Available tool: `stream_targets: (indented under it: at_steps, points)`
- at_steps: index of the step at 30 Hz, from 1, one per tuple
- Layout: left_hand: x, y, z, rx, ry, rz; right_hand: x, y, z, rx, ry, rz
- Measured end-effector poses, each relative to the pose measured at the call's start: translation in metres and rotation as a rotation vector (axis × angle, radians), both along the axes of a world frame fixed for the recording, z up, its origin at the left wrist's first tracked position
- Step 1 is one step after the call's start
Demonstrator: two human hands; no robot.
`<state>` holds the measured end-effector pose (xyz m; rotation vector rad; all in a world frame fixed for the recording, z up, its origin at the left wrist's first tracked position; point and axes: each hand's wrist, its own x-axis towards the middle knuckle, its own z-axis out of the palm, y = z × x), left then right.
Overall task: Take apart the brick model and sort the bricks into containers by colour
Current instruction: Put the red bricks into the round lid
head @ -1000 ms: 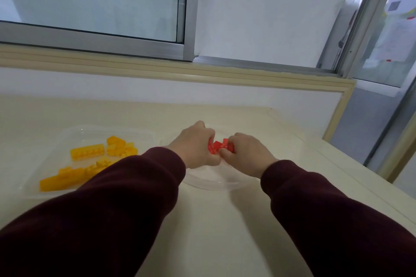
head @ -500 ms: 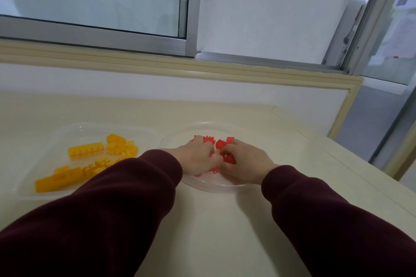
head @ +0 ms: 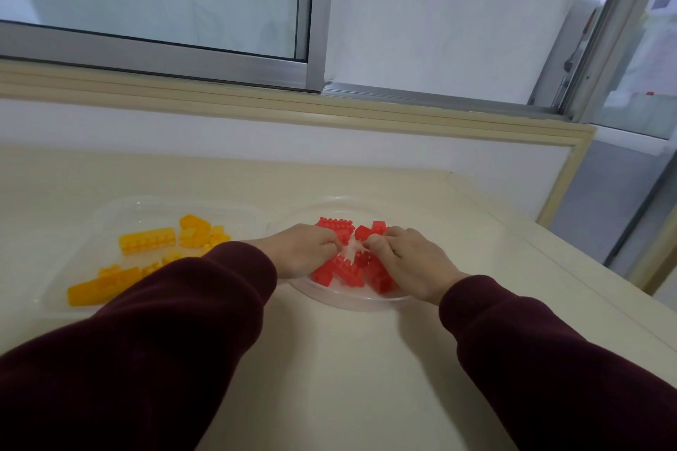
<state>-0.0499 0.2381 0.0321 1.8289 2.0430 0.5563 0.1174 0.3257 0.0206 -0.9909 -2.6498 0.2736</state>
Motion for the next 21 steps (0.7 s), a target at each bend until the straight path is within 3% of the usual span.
stream_targets:
  at_steps: [9,21]
  points:
    - [0.000,-0.014,0.007,0.201,0.002,0.039,0.015,-0.014,0.012,-0.014,0.087,-0.010]
    - [-0.011,-0.077,0.017,0.254,0.061,0.115,0.033,-0.052,0.023,0.024,0.094,-0.022]
